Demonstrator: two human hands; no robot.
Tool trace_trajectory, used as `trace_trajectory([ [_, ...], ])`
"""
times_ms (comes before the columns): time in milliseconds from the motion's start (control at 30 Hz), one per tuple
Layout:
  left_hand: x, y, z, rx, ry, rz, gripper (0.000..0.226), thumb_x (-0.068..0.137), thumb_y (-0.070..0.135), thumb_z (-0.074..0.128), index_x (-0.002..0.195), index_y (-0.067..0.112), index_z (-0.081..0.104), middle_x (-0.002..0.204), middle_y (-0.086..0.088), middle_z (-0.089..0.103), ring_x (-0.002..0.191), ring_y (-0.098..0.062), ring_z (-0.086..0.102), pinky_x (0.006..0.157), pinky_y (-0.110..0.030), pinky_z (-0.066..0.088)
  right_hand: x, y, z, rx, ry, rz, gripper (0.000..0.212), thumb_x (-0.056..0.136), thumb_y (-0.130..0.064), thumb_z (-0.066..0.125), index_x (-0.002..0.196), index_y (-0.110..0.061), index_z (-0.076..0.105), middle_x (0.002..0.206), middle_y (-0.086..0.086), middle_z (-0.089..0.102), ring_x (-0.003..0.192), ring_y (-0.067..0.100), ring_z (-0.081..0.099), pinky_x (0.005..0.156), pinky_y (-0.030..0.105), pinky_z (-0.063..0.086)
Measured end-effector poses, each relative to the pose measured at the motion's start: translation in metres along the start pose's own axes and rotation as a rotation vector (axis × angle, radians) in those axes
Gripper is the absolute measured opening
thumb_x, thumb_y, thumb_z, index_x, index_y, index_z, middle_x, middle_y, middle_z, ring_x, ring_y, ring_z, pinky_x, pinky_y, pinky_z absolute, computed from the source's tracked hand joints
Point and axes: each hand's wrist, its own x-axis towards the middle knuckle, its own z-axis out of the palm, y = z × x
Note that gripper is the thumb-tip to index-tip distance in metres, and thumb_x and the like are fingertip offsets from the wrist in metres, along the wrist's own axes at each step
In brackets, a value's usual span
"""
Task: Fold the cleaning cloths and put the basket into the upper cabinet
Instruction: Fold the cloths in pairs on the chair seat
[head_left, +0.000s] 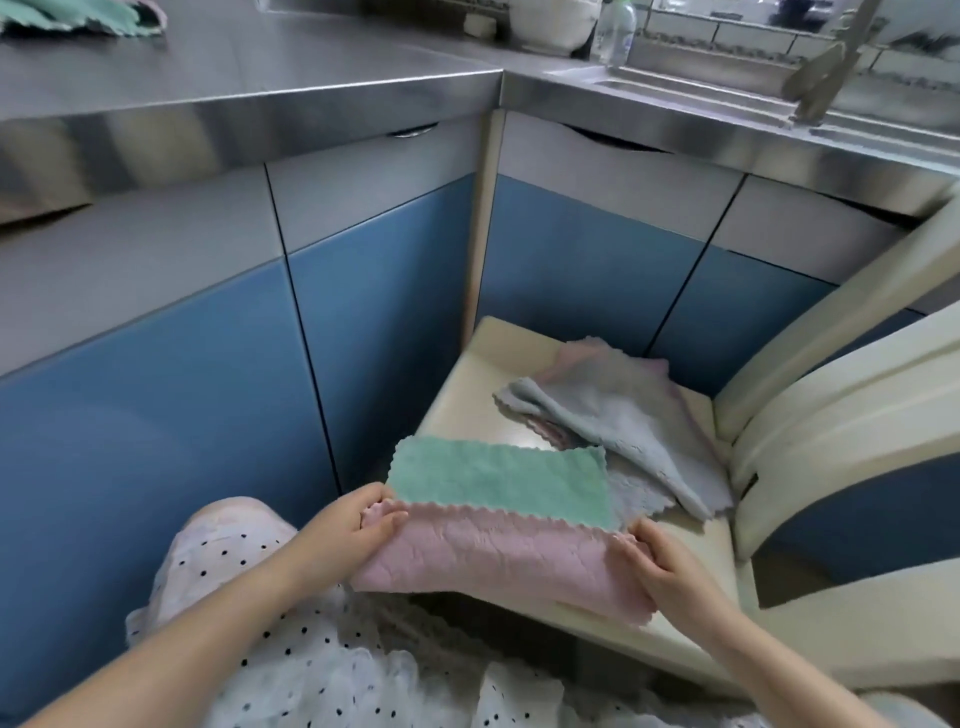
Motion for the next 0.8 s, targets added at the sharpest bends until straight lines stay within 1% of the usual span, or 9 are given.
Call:
trace_trajectory([
  [67,0.000,0.001,0.005,-0.024,-0.023,-0.030,0.008,0.093,0.033,0.054,0.086,0.032,0.058,0.082,0.013,0.063,0.075,0.002,0.059,0.060,-0.011,0.042,0.000,0.001,-0.002,-0.029,-0.020,0.029,0.024,0.094,-0.028,0.053,0.073,-0.017,0.050,0.064,-0.006,0.050,0.058,0.007,0.041,0.052,0.019,0.032],
  [133,0.005,0.002,0.006,-0.062,-0.002,-0.073,0.010,0.092,0.036,0.054,0.088,0.029,0.059,0.084,0.011,0.064,0.075,0.000,0.061,0.057,-0.011,0.043,0.006,-0.001,-0.005,-0.044,-0.002,0.040,0.022,0.092,-0.030,0.056,0.074,-0.019,0.054,0.064,-0.005,0.053,0.059,0.008,0.044,0.051,0.019,0.032],
  [267,0.026,0.005,0.005,-0.154,0.107,-0.145,0.017,0.092,0.037,0.053,0.107,0.028,0.056,0.101,0.012,0.061,0.090,-0.003,0.059,0.066,-0.020,0.050,0.034,-0.010,-0.009,-0.082,0.125,-0.001,0.018,0.089,-0.032,0.061,0.076,-0.018,0.059,0.067,-0.006,0.058,0.064,0.009,0.049,0.056,0.024,0.034],
  [367,0.045,0.003,0.004,-0.195,0.137,-0.160,0.029,0.091,0.036,0.055,0.120,0.031,0.050,0.110,0.013,0.057,0.102,-0.007,0.057,0.079,-0.029,0.053,0.062,-0.018,-0.011,-0.127,0.164,-0.026,0.011,0.089,-0.029,0.061,0.084,-0.020,0.061,0.076,-0.014,0.061,0.073,0.002,0.053,0.060,0.020,0.038],
  [400,0.051,0.000,0.004,-0.189,0.145,-0.166,0.034,0.091,0.035,0.056,0.124,0.030,0.049,0.114,0.011,0.057,0.104,-0.010,0.056,0.082,-0.030,0.053,0.072,-0.019,-0.011,-0.149,0.160,-0.028,0.008,0.089,-0.028,0.061,0.085,-0.021,0.061,0.077,-0.016,0.060,0.075,0.004,0.054,0.060,0.019,0.038],
  [467,0.062,-0.005,0.006,-0.165,0.167,-0.180,0.041,0.091,0.033,0.057,0.131,0.026,0.046,0.122,0.006,0.056,0.109,-0.013,0.055,0.086,-0.029,0.050,0.087,-0.020,-0.009,-0.179,0.159,-0.026,0.004,0.090,-0.025,0.059,0.087,-0.023,0.060,0.080,-0.014,0.061,0.080,0.010,0.055,0.061,0.024,0.038],
  [600,0.077,-0.011,0.010,-0.087,0.219,-0.179,0.045,0.091,0.027,0.059,0.134,0.022,0.045,0.131,0.001,0.053,0.115,-0.016,0.052,0.087,-0.025,0.043,0.106,-0.018,-0.005,-0.256,0.120,0.003,0.008,0.091,-0.029,0.058,0.093,-0.022,0.061,0.087,-0.007,0.060,0.087,0.016,0.054,0.069,0.028,0.038],
  [667,0.082,-0.012,0.010,-0.050,0.229,-0.181,0.044,0.091,0.024,0.059,0.133,0.021,0.047,0.133,0.000,0.053,0.118,-0.019,0.051,0.089,-0.026,0.041,0.110,-0.016,-0.003,-0.311,0.069,0.018,0.013,0.091,-0.032,0.057,0.094,-0.020,0.062,0.086,-0.007,0.058,0.086,0.016,0.054,0.068,0.027,0.036],
  [800,0.090,-0.014,0.011,0.007,0.234,-0.194,0.045,0.090,0.024,0.061,0.133,0.018,0.047,0.132,-0.003,0.054,0.119,-0.020,0.051,0.089,-0.026,0.040,0.114,-0.010,-0.002,-0.298,0.082,0.037,0.014,0.090,-0.031,0.059,0.094,-0.019,0.063,0.087,-0.006,0.061,0.086,0.016,0.055,0.069,0.026,0.037],
])
